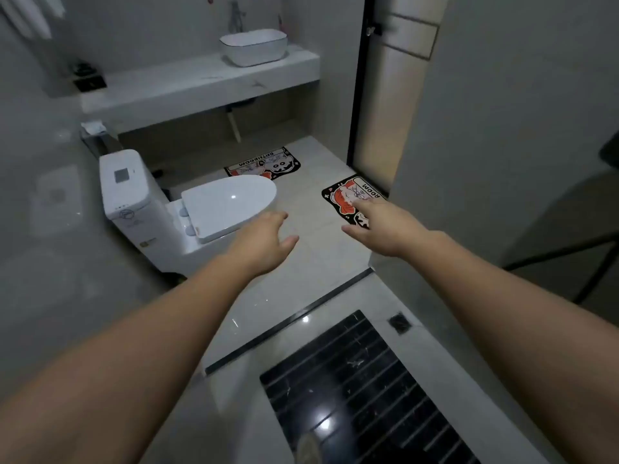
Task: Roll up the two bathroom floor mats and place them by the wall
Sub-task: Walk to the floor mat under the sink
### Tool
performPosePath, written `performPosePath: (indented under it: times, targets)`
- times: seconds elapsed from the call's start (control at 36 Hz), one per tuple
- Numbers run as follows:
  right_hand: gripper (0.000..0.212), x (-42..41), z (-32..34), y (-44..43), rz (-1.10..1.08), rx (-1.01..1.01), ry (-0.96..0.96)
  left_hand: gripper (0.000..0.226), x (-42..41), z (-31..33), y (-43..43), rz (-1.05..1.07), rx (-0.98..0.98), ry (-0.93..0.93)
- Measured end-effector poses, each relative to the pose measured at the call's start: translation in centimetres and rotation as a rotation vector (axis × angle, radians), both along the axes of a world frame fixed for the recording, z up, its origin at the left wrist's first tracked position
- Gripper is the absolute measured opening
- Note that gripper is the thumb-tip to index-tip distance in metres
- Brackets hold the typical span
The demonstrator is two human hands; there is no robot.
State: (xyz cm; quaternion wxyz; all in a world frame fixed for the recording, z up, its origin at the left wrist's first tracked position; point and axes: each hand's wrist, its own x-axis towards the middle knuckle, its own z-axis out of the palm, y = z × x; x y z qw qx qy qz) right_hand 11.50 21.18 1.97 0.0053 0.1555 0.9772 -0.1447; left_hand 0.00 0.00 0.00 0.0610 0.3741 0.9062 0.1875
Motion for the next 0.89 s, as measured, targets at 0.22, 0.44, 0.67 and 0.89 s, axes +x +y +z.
performPosePath:
  times: [0.22, 0.44, 0.67, 0.89]
  targets:
    - [0.061, -2.7, -2.8, 3.4, -0.029, 0.010, -0.078, 0.057, -2.3, -2.8, 1.3, 0.022, -0.036, -0.034]
    - [0.057, -8.2, -5.0, 8.4, 0.036, 0.012, -0.128, 0.059, -6.4, -5.2, 5.5, 0.085, -0.058, -0.066]
    - [0.051, -14.8, -5.2, 14.8, 0.117, -0.002, -0.130, 0.059, -11.6, -5.2, 11.8, 0.178, -0.020, -0.083]
    - [0.059, -20.6, -5.7, 19.1, 0.177, 0.011, -0.156, 0.058, -15.9, -5.9, 15.9, 0.253, 0.018, -0.068]
